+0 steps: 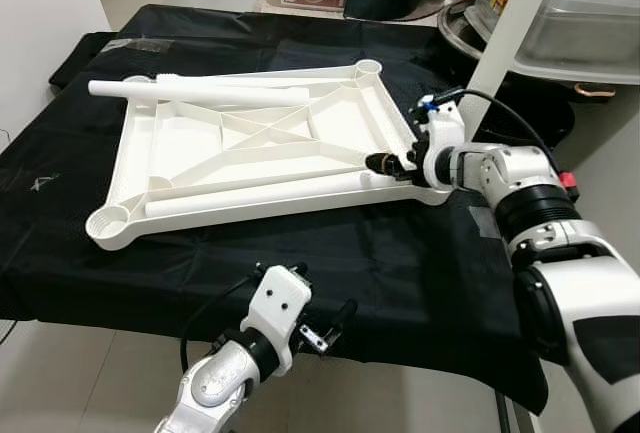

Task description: Building children table

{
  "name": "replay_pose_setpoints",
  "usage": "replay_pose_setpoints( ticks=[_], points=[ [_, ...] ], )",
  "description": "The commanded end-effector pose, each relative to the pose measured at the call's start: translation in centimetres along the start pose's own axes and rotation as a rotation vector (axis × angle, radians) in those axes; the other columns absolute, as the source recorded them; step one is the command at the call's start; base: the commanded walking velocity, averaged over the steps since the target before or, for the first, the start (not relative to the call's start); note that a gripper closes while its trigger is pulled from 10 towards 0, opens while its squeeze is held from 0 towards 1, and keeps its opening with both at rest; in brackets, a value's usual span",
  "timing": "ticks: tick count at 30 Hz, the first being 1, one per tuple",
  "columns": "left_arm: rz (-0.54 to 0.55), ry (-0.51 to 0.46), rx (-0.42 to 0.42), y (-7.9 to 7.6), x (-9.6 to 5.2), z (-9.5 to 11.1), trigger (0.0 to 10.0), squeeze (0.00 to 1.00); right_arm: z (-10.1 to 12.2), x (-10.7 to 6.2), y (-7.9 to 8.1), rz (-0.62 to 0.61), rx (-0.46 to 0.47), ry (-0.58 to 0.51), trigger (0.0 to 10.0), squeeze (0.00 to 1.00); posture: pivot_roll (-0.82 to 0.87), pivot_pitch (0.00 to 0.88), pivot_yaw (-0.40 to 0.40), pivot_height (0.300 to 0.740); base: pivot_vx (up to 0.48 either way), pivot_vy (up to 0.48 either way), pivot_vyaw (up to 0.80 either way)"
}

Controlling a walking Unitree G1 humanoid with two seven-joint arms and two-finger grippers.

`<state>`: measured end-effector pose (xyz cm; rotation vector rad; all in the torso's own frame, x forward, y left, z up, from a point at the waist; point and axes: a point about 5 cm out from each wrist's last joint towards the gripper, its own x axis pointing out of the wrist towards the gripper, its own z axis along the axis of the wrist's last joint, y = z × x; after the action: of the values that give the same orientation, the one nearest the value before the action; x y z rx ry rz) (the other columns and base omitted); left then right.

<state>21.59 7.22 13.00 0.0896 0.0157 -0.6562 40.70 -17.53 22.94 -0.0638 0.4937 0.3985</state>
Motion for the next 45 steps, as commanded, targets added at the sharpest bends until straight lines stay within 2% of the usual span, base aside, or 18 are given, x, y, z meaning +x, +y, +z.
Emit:
replay_pose_setpoints(
  ticks=[1, 6, 16, 19, 25, 29, 31, 41, 45],
  points=[
    [-0.007, 0.020, 0.006, -0.1, 0.0, -0.4, 10.0, 0.00, 0.2, -0.3, -0.1, 0.007, -0.027, 0.029, 10.0, 0.00, 0.13, 0.132, -0.094, 0.740, 0.000, 0.000, 0.00],
    [0.003, 0.016, 0.009, 0.0, 0.1, -0.3, 10.0, 0.00, 0.0, 0.1, 0.5, 0.026, -0.058, 0.058, 10.0, 0.00, 0.13, 0.139, -0.100, 0.740, 0.000, 0.000, 0.00],
    [0.012, 0.013, 0.007, 0.2, 0.3, -0.3, 10.0, 0.00, -0.5, 0.6, 1.4, 0.019, -0.040, 0.088, 10.0, 0.00, 0.12, 0.141, -0.098, 0.740, 0.000, 0.000, 0.00],
    [0.013, 0.011, 0.005, 0.2, 0.3, -0.3, 10.0, 0.00, -0.2, 0.6, 1.0, -0.070, 0.023, 0.066, 10.0, 0.00, 0.12, 0.144, -0.098, 0.740, 0.000, 0.000, 0.00],
    [0.015, 0.007, 0.004, 0.2, 0.4, -0.3, 10.0, 0.00, -0.1, 0.4, 0.6, -0.126, 0.080, 0.072, 10.0, 0.00, 0.12, 0.147, -0.097, 0.740, 0.000, 0.000, 0.00],
    [0.015, 0.009, 0.005, 0.2, 0.4, -0.3, 10.0, 0.00, -0.1, 0.3, 0.7, -0.109, 0.082, 0.086, 10.0, 0.00, 0.11, 0.147, -0.097, 0.740, 0.000, 0.000, 0.00],
    [0.014, 0.010, 0.005, 0.2, 0.4, -0.3, 10.0, 0.00, -0.3, 0.3, 1.1, -0.069, 0.118, 0.111, 10.0, 0.00, 0.11, 0.148, -0.094, 0.740, 0.000, 0.000, 0.00],
    [0.013, 0.009, 0.006, 0.2, 0.4, -0.3, 10.0, 0.00, -0.8, 0.4, 1.1, -0.074, 0.126, 0.124, 10.0, 0.00, 0.11, 0.150, -0.094, 0.740, 0.000, 0.000, 0.00],
    [0.015, 0.006, 0.009, 0.2, 0.4, -0.2, 10.0, 0.00, -0.7, 0.7, 1.7, -0.060, 0.180, 0.109, 10.0, 0.00, 0.11, 0.153, -0.095, 0.740, 0.000, 0.000, 0.00]
  ],
)
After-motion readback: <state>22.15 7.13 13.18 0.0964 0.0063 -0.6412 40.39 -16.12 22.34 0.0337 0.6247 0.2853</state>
